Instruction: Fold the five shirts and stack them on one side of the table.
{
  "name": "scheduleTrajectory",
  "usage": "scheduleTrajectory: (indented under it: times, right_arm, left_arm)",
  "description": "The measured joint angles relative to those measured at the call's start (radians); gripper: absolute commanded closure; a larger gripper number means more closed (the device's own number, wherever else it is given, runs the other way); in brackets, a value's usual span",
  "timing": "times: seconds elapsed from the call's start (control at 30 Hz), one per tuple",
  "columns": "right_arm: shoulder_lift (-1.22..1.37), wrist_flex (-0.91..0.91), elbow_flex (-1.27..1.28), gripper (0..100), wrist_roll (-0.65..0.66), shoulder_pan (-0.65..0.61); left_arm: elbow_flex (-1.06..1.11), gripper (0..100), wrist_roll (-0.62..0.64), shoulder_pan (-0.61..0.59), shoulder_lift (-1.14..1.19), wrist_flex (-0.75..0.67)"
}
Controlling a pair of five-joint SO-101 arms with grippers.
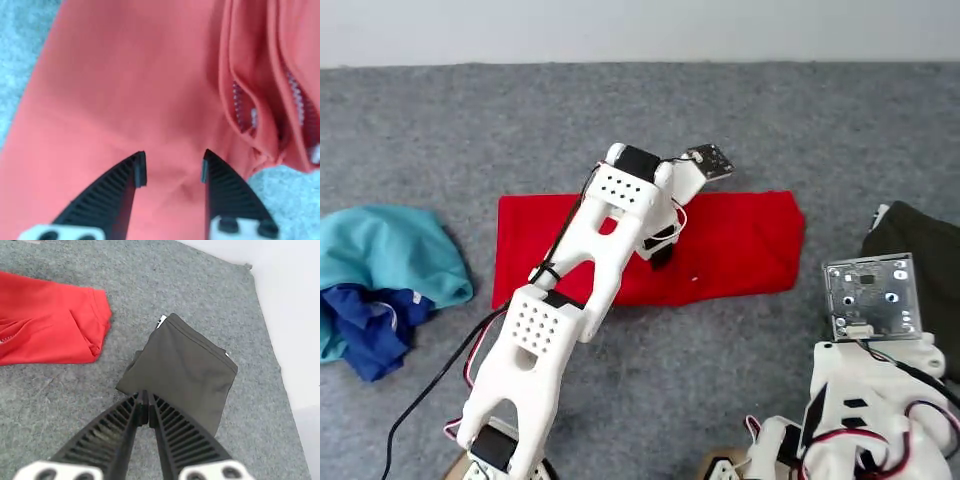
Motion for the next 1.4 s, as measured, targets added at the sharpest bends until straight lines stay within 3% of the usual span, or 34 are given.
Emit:
scheduleTrajectory:
  times: [0.2, 0.5, 0.9, 1.13, 1.4]
  right_arm:
    - [0.000, 0.000, 0.000, 98.8, 0.000, 0.000]
    - [0.000, 0.000, 0.000, 98.8, 0.000, 0.000]
    - [0.000, 0.000, 0.000, 98.7, 0.000, 0.000]
    - [0.000, 0.000, 0.041, 98.7, 0.000, 0.000]
    - [0.000, 0.000, 0.041, 98.7, 0.000, 0.000]
  left_arm:
    - [-0.008, 82, 0.002, 0.058, -0.173, 0.000]
    - [0.190, 82, -0.003, 0.222, -0.267, 0.000]
    - [0.222, 82, 0.002, 0.069, -0.126, -0.127]
    - [0.222, 82, 0.002, 0.037, -0.038, -0.153]
    - [0.078, 82, 0.002, 0.032, -0.034, -0.054]
